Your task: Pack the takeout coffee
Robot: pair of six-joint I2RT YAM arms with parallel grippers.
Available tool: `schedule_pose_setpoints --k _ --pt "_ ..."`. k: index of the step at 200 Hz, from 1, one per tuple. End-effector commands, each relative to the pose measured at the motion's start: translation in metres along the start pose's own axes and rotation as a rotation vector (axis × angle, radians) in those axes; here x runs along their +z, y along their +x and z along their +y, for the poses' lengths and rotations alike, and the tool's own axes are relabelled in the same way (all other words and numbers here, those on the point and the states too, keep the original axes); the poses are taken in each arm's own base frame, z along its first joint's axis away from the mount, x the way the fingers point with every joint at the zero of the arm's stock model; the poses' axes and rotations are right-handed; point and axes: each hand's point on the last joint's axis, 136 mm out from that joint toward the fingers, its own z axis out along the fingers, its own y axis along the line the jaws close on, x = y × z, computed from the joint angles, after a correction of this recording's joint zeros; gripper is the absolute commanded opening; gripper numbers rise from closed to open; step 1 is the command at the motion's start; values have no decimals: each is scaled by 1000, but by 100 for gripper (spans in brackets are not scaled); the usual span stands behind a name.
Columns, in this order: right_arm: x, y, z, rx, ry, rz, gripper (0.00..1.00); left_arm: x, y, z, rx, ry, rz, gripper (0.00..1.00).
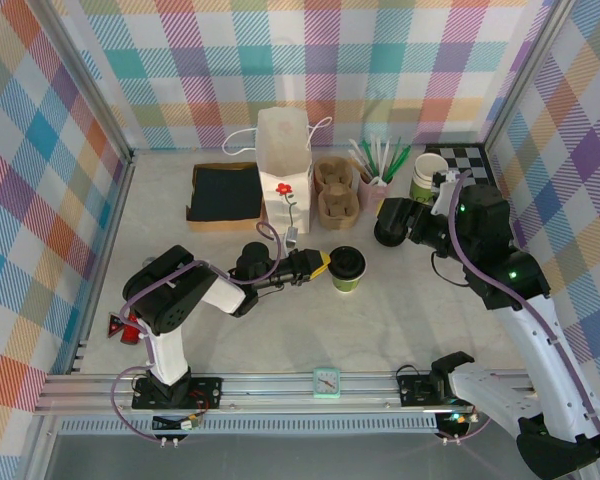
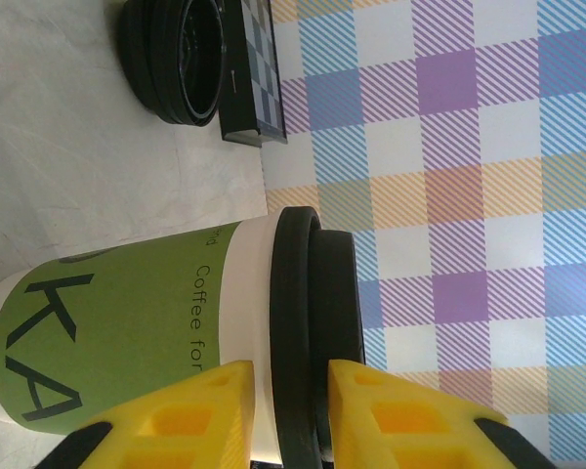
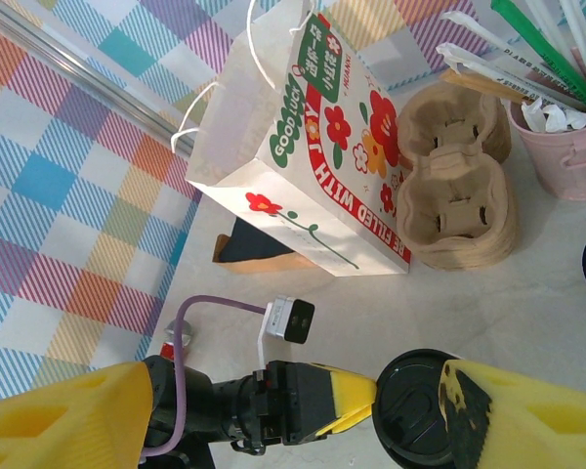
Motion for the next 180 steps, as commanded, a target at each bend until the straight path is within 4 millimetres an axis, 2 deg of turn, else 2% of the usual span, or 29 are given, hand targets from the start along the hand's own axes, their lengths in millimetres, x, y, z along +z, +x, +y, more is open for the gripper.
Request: schedule_pose_setpoints --k 1,180 --pt "-3 -6 3 -7 -19 -33 77 5 1 -14 54 31 11 27" --pt "-4 -9 6 -11 -24 -43 77 10 3 -19 92 -1 35 35"
